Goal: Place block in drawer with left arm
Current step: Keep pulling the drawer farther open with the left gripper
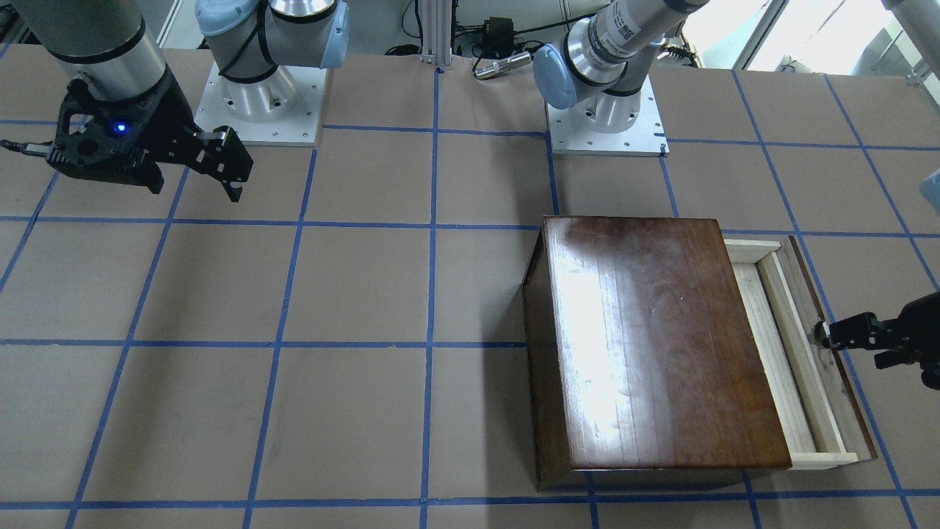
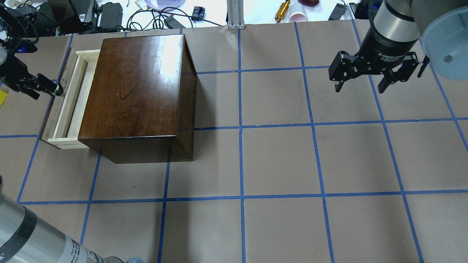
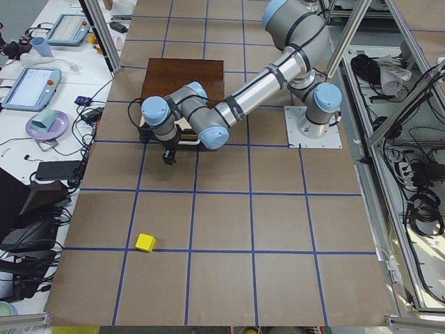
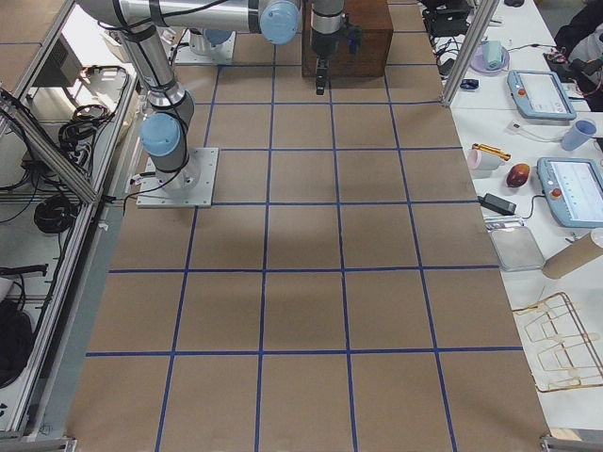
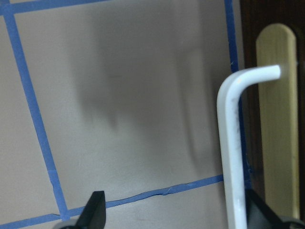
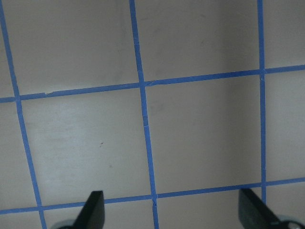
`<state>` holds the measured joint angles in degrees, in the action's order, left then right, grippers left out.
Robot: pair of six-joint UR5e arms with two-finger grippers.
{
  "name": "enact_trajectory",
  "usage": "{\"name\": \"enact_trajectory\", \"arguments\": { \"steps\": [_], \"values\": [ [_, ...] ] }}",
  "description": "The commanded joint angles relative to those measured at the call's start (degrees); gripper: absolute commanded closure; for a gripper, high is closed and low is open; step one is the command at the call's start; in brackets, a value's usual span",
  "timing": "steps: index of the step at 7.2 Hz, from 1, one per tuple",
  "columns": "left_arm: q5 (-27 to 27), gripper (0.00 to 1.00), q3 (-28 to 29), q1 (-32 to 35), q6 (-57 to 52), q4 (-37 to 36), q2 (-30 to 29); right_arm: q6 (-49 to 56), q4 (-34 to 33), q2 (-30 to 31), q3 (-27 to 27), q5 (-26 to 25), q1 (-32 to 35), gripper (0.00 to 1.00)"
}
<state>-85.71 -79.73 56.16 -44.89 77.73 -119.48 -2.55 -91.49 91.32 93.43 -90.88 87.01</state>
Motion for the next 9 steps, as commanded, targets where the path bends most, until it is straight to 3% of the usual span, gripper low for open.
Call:
{"name": "enact_trajectory", "arguments": {
  "steps": [1, 9],
  "values": [
    [-0.16, 0.0, 0.71, 0.0, -1.59, -0.04, -0.31, 0.0, 0.0, 0.0, 0.0, 0.0, 0.0, 0.0],
    [-1.48, 0.0, 2.12, 0.0, -4.15, -0.04, -0.84, 0.0, 0.0, 0.0, 0.0, 0.0, 0.0, 0.0]
  ]
}}
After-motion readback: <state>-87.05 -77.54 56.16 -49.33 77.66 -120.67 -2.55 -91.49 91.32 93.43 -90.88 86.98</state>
